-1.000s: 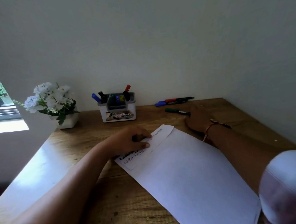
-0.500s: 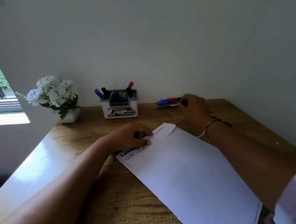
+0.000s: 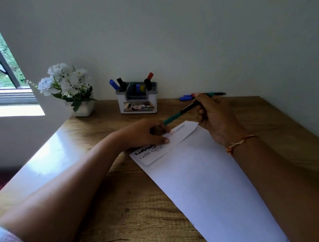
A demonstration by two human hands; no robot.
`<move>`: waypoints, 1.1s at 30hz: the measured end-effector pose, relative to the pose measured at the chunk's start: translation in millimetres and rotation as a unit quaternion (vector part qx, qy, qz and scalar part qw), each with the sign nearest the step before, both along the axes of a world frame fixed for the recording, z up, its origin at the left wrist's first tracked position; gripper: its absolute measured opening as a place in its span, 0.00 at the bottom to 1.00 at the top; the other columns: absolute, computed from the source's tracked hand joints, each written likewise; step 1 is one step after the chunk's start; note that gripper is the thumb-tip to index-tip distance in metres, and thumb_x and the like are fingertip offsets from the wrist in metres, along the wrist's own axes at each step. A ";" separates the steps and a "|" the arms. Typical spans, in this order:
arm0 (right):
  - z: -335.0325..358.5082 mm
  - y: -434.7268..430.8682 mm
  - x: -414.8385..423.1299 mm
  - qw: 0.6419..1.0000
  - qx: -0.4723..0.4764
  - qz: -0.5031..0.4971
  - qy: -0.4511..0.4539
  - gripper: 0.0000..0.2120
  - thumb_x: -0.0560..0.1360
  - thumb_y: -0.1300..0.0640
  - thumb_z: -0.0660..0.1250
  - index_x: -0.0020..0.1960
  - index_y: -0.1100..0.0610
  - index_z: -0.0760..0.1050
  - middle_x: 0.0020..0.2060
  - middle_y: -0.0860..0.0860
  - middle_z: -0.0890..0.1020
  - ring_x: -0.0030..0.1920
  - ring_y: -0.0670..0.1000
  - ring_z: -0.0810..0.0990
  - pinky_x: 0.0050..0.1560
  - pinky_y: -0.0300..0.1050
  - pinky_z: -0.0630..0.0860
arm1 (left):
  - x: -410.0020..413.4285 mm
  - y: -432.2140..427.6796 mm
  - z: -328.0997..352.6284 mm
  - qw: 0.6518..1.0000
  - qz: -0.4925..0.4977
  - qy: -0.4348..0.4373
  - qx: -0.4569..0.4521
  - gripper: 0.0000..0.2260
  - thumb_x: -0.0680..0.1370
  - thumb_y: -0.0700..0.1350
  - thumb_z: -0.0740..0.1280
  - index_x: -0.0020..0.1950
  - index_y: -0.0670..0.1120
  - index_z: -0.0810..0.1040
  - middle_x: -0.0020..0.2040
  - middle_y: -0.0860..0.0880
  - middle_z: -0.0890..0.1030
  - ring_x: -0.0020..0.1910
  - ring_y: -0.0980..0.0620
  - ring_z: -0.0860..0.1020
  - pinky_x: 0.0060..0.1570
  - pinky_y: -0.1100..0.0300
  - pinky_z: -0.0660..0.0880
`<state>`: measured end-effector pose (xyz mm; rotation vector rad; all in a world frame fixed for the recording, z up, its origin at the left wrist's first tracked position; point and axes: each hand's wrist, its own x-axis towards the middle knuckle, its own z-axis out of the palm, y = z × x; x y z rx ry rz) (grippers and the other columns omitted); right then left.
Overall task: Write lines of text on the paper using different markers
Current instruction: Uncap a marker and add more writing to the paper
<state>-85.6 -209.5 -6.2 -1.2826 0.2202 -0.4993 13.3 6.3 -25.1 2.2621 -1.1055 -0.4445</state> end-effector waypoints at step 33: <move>1.0 35.0 -12.6 0.973 -0.158 0.164 0.033 0.08 0.81 0.55 0.67 0.51 0.59 0.82 0.41 0.57 0.88 0.45 0.56 0.88 0.42 0.45 0.84 | -25.3 -5.3 15.3 0.971 0.011 0.011 -0.237 0.10 0.77 0.41 0.70 0.58 0.43 0.83 0.48 0.44 0.85 0.46 0.49 0.83 0.45 0.65 0.80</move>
